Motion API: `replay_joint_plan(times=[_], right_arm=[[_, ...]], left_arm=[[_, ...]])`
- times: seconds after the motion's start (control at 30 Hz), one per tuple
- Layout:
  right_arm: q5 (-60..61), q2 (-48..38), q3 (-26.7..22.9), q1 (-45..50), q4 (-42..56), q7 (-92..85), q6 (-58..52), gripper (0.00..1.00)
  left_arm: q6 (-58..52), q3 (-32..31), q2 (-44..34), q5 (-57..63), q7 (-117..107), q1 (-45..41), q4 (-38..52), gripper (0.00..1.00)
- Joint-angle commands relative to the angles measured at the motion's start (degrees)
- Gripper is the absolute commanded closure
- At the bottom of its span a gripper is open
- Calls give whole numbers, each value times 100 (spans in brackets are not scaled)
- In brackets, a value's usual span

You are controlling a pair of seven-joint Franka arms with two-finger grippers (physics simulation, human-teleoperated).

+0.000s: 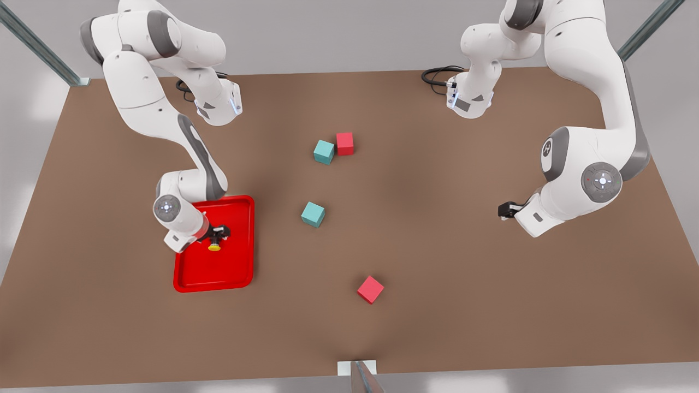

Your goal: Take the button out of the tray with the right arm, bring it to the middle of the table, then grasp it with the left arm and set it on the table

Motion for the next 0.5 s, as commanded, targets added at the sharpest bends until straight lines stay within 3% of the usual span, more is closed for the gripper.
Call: replay_joint_plan(times=[0.0, 0.17, 0.33, 0.4, 0.47], right_arm=[[10, -14, -2, 5, -121, -788, 353, 8], [10, -5, -2, 67, -191, -761, 326, 33], [10, -14, -2, 49, -315, -753, 318, 34], [10, -58, -2, 58, -315, -744, 300, 53], [10, -84, -2, 67, -262, -726, 133, 57]], left_arm=[[12, 0, -38, 13, -15, 0, 4, 0], [-347, 185, -144, 40, -14, 26, 4, 0], [-243, 158, -355, -4, -59, 26, 56, 0], [-242, 150, -381, 13, -67, 26, 74, 0], [-260, 141, -381, -4, -67, 26, 74, 0]])
